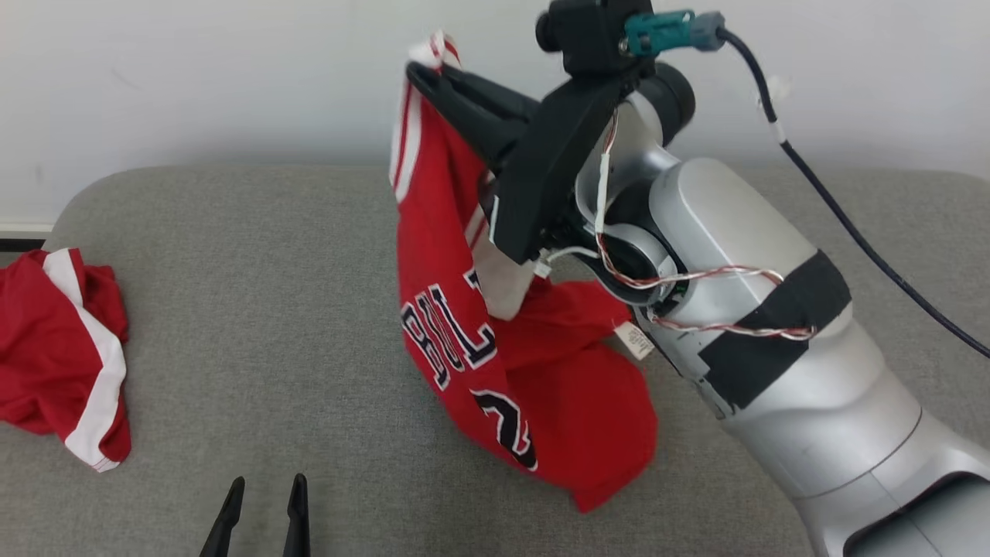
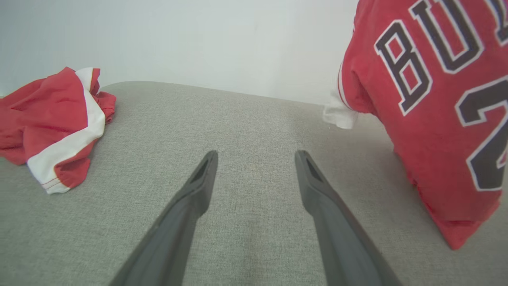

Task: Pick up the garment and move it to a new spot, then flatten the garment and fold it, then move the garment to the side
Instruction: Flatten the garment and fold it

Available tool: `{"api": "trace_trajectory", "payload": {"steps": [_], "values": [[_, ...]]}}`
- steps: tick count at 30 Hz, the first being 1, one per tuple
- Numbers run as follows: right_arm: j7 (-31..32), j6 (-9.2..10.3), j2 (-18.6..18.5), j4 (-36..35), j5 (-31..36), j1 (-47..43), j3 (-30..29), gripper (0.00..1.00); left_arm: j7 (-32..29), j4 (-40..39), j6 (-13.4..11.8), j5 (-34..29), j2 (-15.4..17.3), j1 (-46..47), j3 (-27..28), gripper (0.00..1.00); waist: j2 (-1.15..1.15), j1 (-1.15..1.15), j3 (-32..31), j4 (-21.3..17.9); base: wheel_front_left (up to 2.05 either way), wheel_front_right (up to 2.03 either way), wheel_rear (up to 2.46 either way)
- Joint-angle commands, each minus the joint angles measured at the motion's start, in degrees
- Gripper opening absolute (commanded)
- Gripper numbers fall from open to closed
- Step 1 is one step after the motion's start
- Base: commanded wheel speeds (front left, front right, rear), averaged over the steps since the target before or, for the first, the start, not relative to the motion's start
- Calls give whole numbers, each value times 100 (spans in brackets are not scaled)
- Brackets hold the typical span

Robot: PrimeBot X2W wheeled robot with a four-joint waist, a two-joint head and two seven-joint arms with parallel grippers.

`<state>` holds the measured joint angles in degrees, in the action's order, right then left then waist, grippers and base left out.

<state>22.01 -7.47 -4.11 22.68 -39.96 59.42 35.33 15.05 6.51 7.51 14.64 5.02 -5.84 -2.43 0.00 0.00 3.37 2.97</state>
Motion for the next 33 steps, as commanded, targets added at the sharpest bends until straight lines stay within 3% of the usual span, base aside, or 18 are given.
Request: {"api": "trace_trajectory", "payload": {"steps": [1,10,14,17,24,33], "values": [[-253,-5,69,5,-122,235,52,0,19,-5,-6,17,17,56,10,100,0,0,39,71,0,0,0],[-2036,-5,118,425,-874,1588,-27,0,19,-22,-7,16,1,49,53,100,0,0,67,145,0,0,0],[-2167,-5,123,1172,-930,1677,-260,0,19,-14,-6,3,-24,44,67,100,0,0,64,87,0,0,0],[-1959,-5,78,1912,-689,1300,-456,0,19,-32,-6,6,-40,9,99,100,0,0,70,-40,0,0,0],[-1892,-5,-500,2704,-128,192,-880,0,19,-44,-7,0,-60,19,121,100,0,0,100,-268,0,0,0],[-2225,-5,-1249,2733,332,-1227,-1960,0,19,-55,-7,21,-73,52,115,100,0,0,151,-419,0,0,0]]}}
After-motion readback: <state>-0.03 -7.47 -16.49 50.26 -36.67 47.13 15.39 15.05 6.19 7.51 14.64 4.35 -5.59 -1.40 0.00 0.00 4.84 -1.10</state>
